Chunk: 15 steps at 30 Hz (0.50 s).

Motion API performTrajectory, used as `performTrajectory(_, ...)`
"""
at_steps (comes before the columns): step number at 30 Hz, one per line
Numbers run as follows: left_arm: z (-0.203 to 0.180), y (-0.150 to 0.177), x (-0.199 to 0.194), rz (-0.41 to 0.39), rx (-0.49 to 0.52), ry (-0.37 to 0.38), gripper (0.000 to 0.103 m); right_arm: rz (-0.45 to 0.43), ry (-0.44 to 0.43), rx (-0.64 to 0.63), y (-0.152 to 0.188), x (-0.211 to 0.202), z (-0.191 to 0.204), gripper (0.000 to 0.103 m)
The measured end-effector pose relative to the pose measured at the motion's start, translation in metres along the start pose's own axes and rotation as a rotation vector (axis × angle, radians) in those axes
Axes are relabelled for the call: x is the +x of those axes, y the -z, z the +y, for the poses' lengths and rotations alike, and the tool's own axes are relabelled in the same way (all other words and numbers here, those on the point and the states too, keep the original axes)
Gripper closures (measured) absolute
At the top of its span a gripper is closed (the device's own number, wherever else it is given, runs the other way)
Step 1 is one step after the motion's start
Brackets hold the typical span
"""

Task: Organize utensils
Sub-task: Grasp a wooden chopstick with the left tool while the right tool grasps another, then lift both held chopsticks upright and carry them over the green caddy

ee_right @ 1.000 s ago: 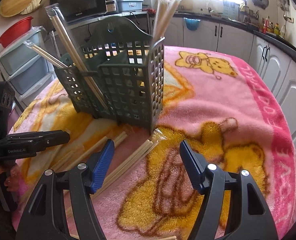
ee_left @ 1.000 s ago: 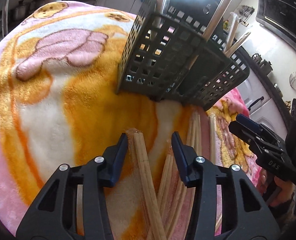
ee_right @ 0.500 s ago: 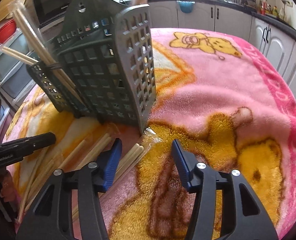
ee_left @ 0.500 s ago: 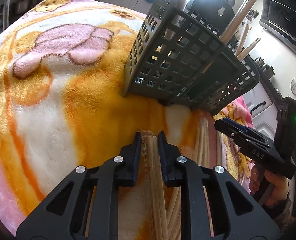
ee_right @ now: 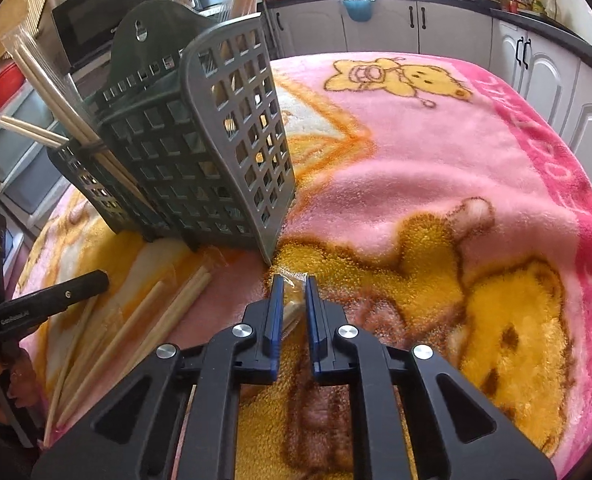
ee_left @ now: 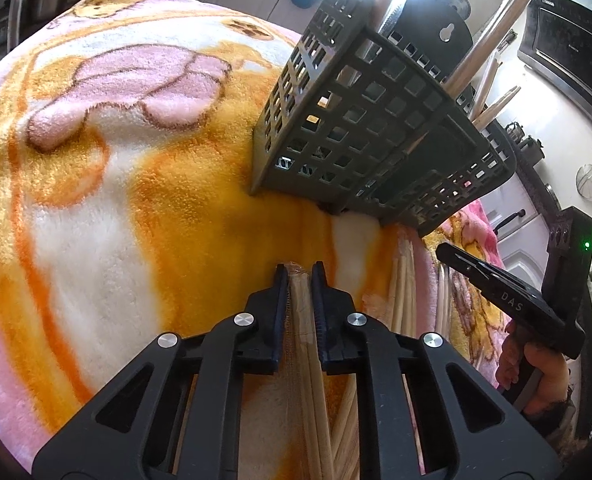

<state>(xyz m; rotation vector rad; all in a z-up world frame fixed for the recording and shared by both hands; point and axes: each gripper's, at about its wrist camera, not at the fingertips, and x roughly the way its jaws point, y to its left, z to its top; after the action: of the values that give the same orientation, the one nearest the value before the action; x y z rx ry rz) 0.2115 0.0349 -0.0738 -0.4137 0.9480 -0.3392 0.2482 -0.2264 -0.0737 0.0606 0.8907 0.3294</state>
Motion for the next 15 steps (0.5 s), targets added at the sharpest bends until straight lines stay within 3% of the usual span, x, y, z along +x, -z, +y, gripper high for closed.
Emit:
performTrajectory(8,0.001,-0.001,-0.017,-0.038,-0.01,0.01,0.095,-0.07,-0.026,0.009,0.001,-0.028,0.003,0.093)
performTrajectory(15,-0.009,-0.005,-0.048,-0.12,-0.003,0.032,0.096,-0.149,-0.051,0.004,0.0,-0.06,0.011,0.094)
